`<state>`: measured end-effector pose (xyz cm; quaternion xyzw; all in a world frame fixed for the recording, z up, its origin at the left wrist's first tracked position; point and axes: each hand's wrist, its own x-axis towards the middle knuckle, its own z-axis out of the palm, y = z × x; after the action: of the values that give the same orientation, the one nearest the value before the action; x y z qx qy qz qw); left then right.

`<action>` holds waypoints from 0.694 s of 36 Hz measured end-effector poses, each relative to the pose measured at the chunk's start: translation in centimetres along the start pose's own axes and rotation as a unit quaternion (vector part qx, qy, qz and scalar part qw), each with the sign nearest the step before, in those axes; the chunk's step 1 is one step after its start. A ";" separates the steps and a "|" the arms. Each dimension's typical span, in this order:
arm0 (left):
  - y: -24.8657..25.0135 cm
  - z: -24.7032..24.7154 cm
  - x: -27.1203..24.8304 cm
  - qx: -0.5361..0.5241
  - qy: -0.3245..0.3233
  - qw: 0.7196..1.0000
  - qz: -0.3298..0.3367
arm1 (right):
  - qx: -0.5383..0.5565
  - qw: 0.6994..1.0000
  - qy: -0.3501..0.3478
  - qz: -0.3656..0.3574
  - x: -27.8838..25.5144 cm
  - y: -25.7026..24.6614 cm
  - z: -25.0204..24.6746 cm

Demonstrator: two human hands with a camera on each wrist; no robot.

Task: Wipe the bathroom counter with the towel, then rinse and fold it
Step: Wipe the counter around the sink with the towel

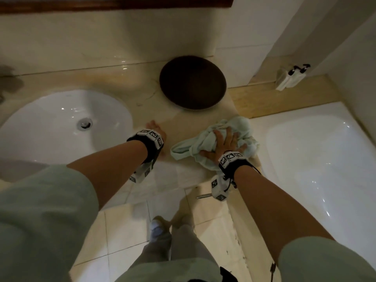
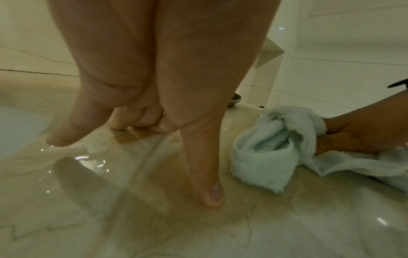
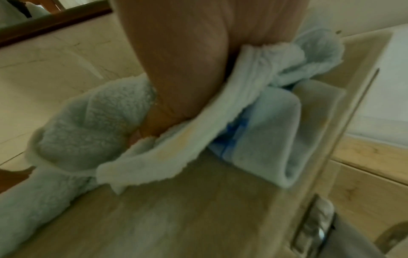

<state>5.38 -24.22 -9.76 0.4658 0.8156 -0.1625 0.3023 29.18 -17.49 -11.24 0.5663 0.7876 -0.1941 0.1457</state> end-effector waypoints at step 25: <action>-0.6 0.4 -0.7 0.080 -0.001 0.996 0.036 | -0.027 0.999 -0.039 -0.008 4.9 0.1 -4.1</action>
<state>5.30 -25.18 -9.67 0.5175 0.7825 -0.2161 0.2705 27.69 -11.44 -9.78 0.5481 0.7905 -0.1963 0.1898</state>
